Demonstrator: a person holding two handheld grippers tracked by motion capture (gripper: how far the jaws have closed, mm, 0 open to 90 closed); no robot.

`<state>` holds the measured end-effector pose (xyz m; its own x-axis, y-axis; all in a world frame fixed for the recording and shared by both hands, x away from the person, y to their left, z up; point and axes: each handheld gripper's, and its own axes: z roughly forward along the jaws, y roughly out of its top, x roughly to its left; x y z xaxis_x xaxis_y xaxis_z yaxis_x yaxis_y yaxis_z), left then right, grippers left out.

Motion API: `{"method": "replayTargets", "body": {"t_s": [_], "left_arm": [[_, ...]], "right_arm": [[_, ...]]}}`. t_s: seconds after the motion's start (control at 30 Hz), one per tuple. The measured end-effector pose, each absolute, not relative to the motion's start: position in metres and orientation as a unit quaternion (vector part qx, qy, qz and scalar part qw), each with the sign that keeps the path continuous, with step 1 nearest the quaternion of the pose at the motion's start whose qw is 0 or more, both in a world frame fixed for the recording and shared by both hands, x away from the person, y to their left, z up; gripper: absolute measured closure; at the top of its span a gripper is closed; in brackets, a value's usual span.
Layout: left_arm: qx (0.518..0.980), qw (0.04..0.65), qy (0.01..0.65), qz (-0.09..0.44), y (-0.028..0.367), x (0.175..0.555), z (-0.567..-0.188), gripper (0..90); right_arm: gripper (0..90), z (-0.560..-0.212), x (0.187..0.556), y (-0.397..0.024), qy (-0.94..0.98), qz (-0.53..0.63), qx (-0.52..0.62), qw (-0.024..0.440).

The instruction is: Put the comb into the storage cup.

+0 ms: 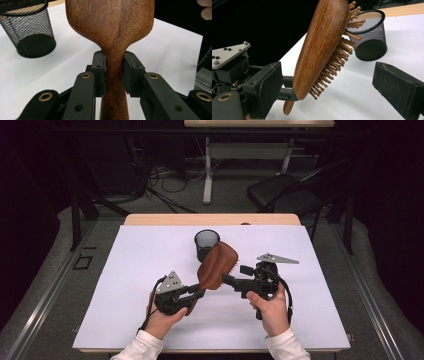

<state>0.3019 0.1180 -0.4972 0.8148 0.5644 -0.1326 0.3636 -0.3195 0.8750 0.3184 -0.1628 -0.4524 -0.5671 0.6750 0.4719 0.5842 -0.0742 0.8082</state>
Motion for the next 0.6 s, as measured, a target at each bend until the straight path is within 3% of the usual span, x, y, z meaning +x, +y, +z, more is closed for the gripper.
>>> {"method": "replayTargets", "body": {"t_s": [0.17, 0.6], "left_arm": [[0.806, 0.51, 0.284, 0.098, 0.1159, 0.3002, -0.497, 72.8], [0.81, 0.509, 0.275, 0.094, 0.1104, 0.2972, -0.4991, 72.8]], "right_arm": [[13.8, -0.4531, 0.3182, -0.1627, 0.671, 0.577, 0.465, 0.038], [14.5, -0.4564, 0.3219, -0.1671, 0.65, 0.593, 0.476, 0.0]]}}
